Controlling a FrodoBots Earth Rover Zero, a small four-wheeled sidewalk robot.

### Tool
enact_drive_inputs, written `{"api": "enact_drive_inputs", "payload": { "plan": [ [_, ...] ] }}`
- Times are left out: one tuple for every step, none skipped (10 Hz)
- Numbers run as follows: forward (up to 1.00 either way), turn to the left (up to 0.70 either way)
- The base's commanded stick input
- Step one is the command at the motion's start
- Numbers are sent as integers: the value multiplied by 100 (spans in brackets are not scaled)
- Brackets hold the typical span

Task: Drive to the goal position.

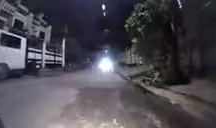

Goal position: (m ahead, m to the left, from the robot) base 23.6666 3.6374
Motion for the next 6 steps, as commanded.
{"api": "enact_drive_inputs", "payload": {
  "plan": [
    [50, 0],
    [50, 0],
    [50, 0],
    [50, 0],
    [50, 0],
    [50, 0]
  ]
}}
